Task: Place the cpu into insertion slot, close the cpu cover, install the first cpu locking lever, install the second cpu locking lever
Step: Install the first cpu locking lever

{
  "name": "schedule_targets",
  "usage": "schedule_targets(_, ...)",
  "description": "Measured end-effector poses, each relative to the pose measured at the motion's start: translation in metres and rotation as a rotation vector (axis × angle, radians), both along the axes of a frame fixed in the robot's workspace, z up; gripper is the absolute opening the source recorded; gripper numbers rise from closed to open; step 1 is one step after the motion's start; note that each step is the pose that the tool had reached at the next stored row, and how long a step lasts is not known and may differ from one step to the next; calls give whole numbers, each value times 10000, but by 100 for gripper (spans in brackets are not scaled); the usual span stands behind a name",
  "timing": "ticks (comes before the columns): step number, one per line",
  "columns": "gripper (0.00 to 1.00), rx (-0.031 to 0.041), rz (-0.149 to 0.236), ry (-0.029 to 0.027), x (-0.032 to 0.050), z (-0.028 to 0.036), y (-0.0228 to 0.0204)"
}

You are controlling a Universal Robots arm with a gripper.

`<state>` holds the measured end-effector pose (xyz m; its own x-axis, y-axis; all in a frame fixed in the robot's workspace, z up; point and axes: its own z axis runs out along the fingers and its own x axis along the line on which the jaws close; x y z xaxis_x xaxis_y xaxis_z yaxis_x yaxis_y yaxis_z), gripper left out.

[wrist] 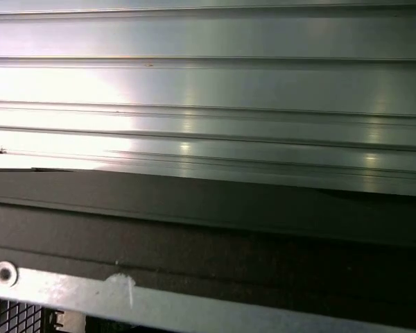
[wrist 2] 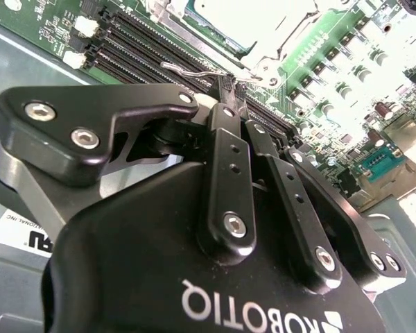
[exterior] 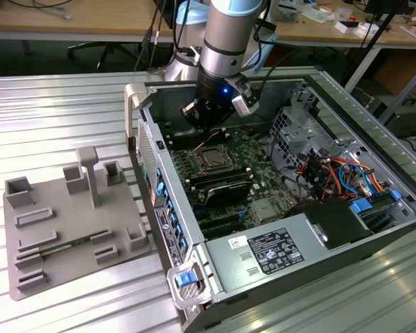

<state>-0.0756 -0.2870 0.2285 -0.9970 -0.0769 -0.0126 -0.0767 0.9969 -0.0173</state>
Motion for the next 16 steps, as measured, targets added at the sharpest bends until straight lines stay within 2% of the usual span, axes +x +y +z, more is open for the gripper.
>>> schedule_targets(16,11,-3,-1,1,37,-62,0)
